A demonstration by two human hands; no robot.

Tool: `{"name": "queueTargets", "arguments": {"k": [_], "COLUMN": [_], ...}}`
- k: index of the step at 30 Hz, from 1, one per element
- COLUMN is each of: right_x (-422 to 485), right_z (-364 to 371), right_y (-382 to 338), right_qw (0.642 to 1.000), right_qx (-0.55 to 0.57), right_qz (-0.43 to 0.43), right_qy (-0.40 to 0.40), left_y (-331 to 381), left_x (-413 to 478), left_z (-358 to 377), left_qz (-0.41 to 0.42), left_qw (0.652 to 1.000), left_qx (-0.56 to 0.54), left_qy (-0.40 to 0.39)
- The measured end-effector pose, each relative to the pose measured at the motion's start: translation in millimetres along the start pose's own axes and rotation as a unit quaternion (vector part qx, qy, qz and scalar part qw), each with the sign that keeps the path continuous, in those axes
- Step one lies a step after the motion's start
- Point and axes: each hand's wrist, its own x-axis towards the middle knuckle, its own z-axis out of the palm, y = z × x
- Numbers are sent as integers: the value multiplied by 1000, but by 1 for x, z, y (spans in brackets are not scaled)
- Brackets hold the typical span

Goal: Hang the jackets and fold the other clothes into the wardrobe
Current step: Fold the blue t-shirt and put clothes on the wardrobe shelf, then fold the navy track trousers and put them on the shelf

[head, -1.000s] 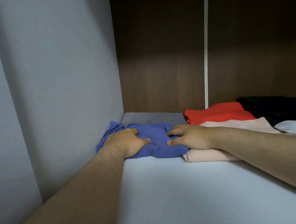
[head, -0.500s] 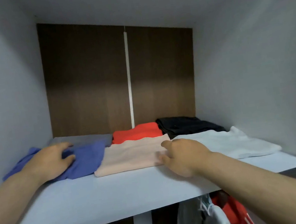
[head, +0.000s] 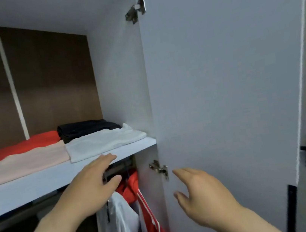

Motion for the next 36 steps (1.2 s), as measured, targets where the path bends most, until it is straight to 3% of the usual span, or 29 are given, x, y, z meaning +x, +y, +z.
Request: {"name": "queueTargets", "arguments": {"k": [8,13,17,22,27,32,36], "right_x": [-119,-179,-237,-317,-394,-473,-535], "right_z": [-50,-74,-84,-89,-99,-132,-171], "right_y": [72,98,117,123,109,100,106], "right_qw": [991,965,918,842,761,690,656], "right_qx": [-45,-73,-110,-143,-158,-187,-198], "right_qz": [121,251,380,520,629,699,727], "right_qy": [25,26,17,16,6,14,49], "left_y": [102,174,226,274,338,431,508], "left_x": [-25,-44,-68,-93,-125,-176,-216], "left_z": [117,183,227,256,294,315,320], "left_qz": [103,206,277,307,425,486,533], "left_qw": [988,952,906,888,802,740,703], "left_qx": [-67,-133,-179,-198,-172,-175,-191], "left_qy": [-90,-184,-266,-281,-383,-431,-430]}}
